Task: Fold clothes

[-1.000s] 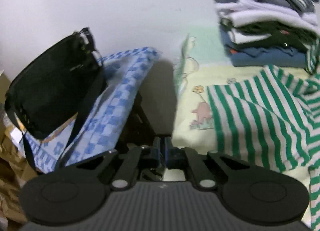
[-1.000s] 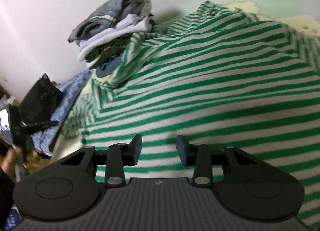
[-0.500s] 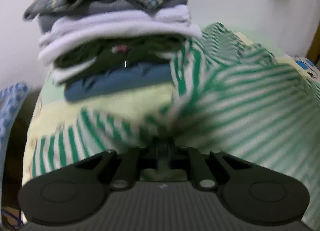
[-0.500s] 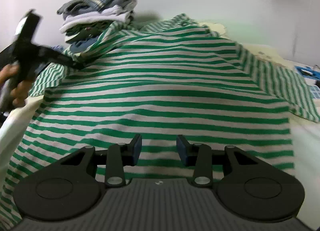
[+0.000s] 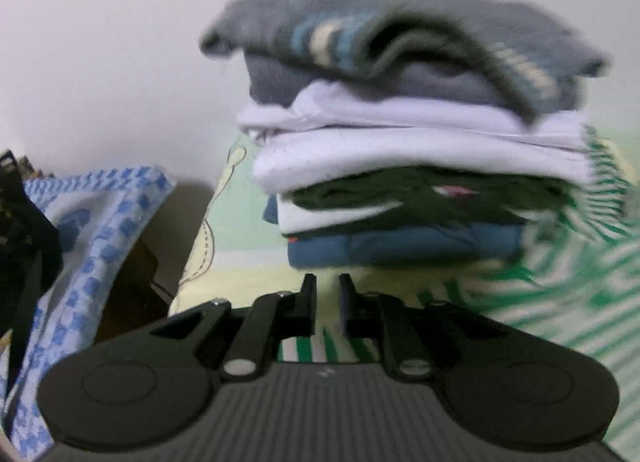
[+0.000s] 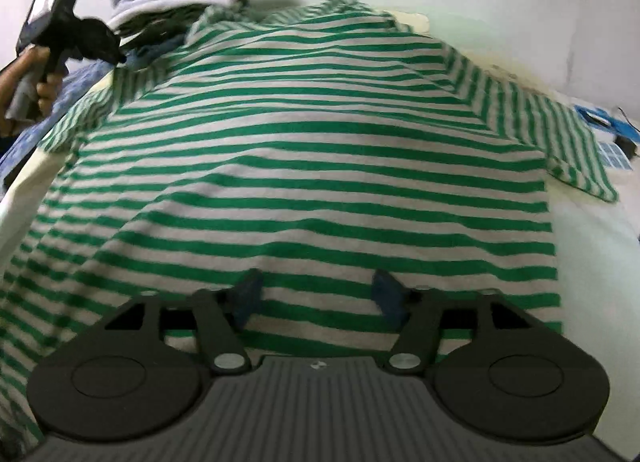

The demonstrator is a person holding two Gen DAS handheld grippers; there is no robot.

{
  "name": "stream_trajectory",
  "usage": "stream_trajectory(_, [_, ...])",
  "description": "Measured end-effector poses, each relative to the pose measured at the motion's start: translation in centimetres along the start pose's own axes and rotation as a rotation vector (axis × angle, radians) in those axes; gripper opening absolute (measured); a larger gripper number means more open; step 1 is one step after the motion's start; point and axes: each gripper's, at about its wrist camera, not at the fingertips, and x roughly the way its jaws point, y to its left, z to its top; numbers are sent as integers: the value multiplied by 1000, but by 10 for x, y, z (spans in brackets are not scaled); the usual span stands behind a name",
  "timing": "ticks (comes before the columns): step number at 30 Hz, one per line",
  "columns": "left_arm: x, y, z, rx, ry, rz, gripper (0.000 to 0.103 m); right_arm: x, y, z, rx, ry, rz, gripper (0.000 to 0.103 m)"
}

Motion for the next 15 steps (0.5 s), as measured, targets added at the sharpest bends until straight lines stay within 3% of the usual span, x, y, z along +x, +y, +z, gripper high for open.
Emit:
stream_trajectory(4, [-55, -22, -40, 110, -26, -4, 19, 0, 0, -7, -19, -67, 35, 85])
stream_trajectory(6, [-79, -33, -67, 116, 5, -35, 34, -1, -1, -8, -39, -87, 45, 84])
stream_trajectory(8, [-102, -45, -96, 113, 46, -46, 38, 0, -1, -7, -66, -86, 43, 80])
stream_trajectory(11, [-131, -61, -137, 112, 104, -33, 38, -4, -8, 0, -79, -59, 50, 64])
stream_trajectory(13, [-148, -73, -160, 77, 145, -26, 36, -8, -18, 3, -71, -30, 58, 38])
stream_trajectory(15, [-162, -82, -180, 44, 171, 3, 31, -13, -30, 4, -57, -2, 72, 23])
